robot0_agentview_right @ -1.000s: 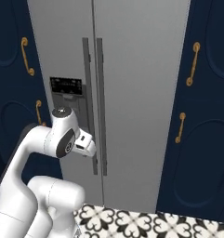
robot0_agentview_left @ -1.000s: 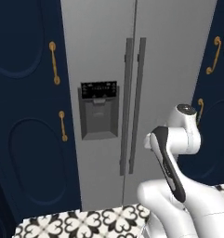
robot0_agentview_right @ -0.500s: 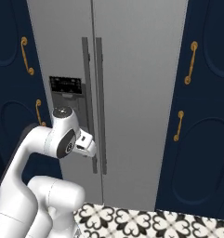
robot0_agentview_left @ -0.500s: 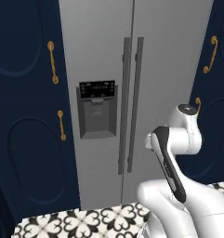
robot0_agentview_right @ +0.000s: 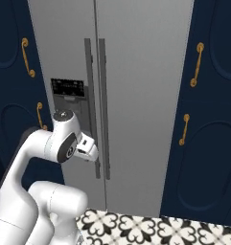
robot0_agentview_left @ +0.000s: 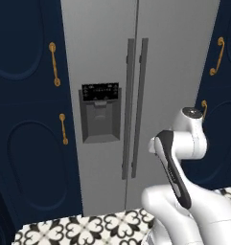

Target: Grab a lemon wedge from the fridge and one ice cube from the ice bowl, and put them in the glass of lemonade.

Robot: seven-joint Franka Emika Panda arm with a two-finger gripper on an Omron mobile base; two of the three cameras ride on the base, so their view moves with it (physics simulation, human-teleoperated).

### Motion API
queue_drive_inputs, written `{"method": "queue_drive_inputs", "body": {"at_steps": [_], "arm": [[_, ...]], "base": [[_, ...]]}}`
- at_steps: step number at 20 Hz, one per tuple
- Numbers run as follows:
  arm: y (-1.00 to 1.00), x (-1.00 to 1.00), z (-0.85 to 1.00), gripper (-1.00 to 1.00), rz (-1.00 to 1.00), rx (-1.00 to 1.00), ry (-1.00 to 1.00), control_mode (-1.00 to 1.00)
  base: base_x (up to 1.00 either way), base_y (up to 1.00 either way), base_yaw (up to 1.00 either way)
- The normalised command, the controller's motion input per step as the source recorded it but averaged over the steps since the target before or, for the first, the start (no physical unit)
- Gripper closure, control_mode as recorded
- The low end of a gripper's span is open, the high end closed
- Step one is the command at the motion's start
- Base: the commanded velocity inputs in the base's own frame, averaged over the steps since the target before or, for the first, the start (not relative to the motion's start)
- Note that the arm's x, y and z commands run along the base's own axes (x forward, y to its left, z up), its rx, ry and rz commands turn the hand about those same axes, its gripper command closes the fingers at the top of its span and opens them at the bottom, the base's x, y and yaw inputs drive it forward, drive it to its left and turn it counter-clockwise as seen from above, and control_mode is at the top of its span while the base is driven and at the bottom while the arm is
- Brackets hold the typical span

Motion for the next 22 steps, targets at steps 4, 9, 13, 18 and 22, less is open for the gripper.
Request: {"method": "queue_drive_inputs", "body": {"at_steps": [4, 9, 13, 18, 22], "arm": [[0.01, 0.02, 0.35, -1.00, 0.00, 0.03, -0.29, -1.00], [0.00, 0.39, 1.00, -1.00, 0.00, -0.07, -0.36, -1.00], [0.00, 0.88, 1.00, -1.00, 0.01, -0.18, -0.11, -1.00], [0.00, 0.65, 0.67, -1.00, 0.09, -0.21, -0.20, -1.00], [-0.01, 0.01, 0.24, -1.00, 0.05, 0.05, -0.18, -1.00]], "base": [[0.00, 0.00, 0.00], [0.00, 0.00, 0.00], [0.00, 0.00, 0.00], [0.00, 0.00, 0.00], [0.00, 0.00, 0.00]]}}
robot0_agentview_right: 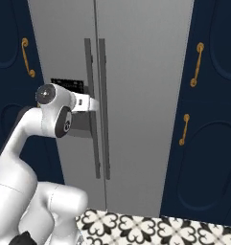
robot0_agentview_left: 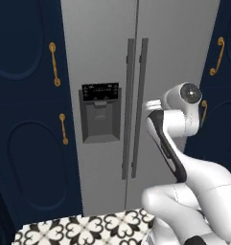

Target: Grab a lemon wedge from the fridge and one ice cube from the ice bowl, and put them in the glass of lemonade.

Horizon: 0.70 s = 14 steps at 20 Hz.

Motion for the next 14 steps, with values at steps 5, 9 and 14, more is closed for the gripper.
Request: {"method": "queue_drive_inputs", "body": {"at_steps": [5, 9, 14], "arm": [[-0.02, 0.56, 0.33, -1.00, 0.00, 0.06, 0.15, -1.00], [0.00, 0.87, -0.13, -1.00, 0.00, 0.00, 0.10, -1.00], [-0.02, 0.60, -0.41, -1.00, 0.00, 0.00, -0.01, -1.00]], "base": [[0.00, 0.00, 0.00], [0.00, 0.00, 0.00], [0.00, 0.00, 0.00]]}}
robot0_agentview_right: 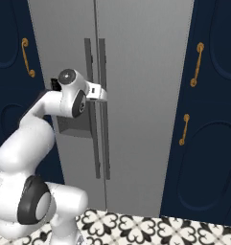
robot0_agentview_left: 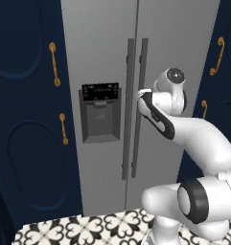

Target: Grab a lemon wedge from the fridge and one ice cube from the ice bowl, and put them in the glass of lemonade.

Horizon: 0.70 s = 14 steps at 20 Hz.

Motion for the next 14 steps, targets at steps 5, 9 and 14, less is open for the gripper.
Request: {"method": "queue_drive_inputs", "body": {"at_steps": [5, 9, 14], "arm": [[-0.04, 0.74, -0.15, -1.00, 0.00, 0.06, -0.02, -1.00], [-0.23, 0.29, 0.00, -1.00, 0.00, 0.03, -0.01, -1.00], [-0.06, 0.24, -0.06, -1.00, 0.00, 0.00, 0.02, -1.00]], "base": [[0.00, 0.00, 0.00], [0.00, 0.00, 0.00], [0.00, 0.00, 0.00]]}}
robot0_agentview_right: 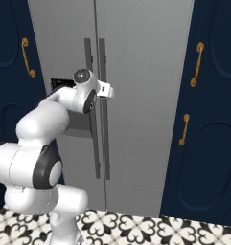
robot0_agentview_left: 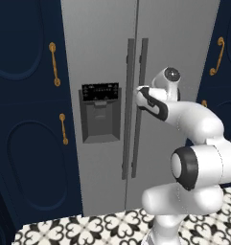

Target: Grab a lemon wedge from the fridge and one ice cube from the ice bowl, and put them in the glass of lemonade.

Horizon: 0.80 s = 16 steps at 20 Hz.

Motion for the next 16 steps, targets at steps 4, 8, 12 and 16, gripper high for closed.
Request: {"method": "queue_drive_inputs", "body": {"at_steps": [4, 8, 12, 16], "arm": [[0.00, 0.42, -0.27, -1.00, 0.00, 0.00, 0.00, -1.00], [0.00, 0.48, -0.15, -1.00, 0.00, 0.00, 0.00, -1.00], [0.00, 0.39, -0.07, -1.00, 0.00, 0.00, 0.00, -1.00], [0.00, 0.44, -0.09, -1.00, 0.00, 0.00, 0.00, -1.00]], "base": [[0.00, 0.00, 0.00], [0.00, 0.00, 0.00], [0.00, 0.00, 0.00], [0.00, 0.00, 0.00]]}}
